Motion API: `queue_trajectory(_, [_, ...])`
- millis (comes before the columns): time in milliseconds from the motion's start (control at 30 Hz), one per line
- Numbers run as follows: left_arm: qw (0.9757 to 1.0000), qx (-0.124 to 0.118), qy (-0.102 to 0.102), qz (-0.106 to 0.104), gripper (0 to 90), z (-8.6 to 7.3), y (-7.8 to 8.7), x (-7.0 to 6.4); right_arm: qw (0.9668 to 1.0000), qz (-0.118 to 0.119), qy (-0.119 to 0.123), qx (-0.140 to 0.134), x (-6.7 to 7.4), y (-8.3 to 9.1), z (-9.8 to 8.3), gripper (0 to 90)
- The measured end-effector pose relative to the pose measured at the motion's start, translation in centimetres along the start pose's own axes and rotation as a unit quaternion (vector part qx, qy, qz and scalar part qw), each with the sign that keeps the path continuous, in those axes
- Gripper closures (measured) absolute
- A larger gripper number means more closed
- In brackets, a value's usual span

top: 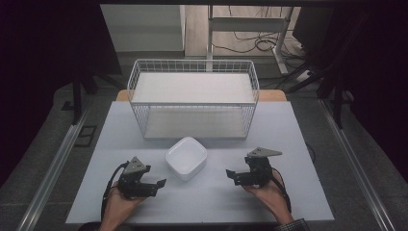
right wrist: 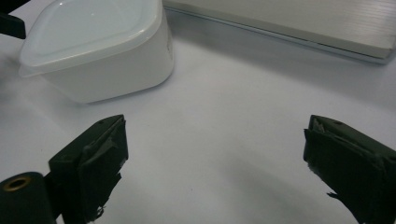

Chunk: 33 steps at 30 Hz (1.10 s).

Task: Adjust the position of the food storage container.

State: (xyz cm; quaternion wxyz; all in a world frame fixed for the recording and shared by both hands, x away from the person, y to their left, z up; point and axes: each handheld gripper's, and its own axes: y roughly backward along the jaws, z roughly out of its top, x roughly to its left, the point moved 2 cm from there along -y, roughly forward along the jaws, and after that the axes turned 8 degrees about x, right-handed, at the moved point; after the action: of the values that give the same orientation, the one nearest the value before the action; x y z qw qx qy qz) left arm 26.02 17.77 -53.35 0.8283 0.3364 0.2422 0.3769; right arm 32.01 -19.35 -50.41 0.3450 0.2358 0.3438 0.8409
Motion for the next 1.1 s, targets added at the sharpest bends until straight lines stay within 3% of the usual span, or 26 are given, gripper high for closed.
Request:
queue_trajectory(333, [1.0,0.0,0.001,0.001,36.5,1.0,-0.4,-0.1,0.9999,-0.005,0.009,-0.008,0.1,-0.7,1.9,23.6])
queue_trajectory(433, [0.9999,-0.001,0.014,-0.005,42.9,1.4,-0.6,0.2,0.9999,-0.004,0.014,-0.008,0.2,-1.5,2.9,31.3])
queue_trajectory(700, [0.9992,-0.003,0.033,-0.019,59.7,2.0,-1.1,0.7,0.9995,0.007,0.032,0.0,0.8,-3.2,4.5,40.7])
queue_trajectory(1000, [0.9983,0.008,0.052,-0.027,81.7,2.5,-1.9,1.6,0.9986,0.01,0.05,0.012,1.3,-5.7,5.9,74.9])
queue_trajectory(1033, [0.9982,0.015,0.051,-0.025,86.3,2.7,-2.3,1.6,0.9984,0.01,0.055,0.011,1.4,-6.1,6.4,82.6])
queue_trajectory(1100, [0.9984,0.022,0.049,-0.019,89.3,2.9,-2.7,1.7,0.9981,0.014,0.058,0.01,1.5,-6.6,6.9,87.4])
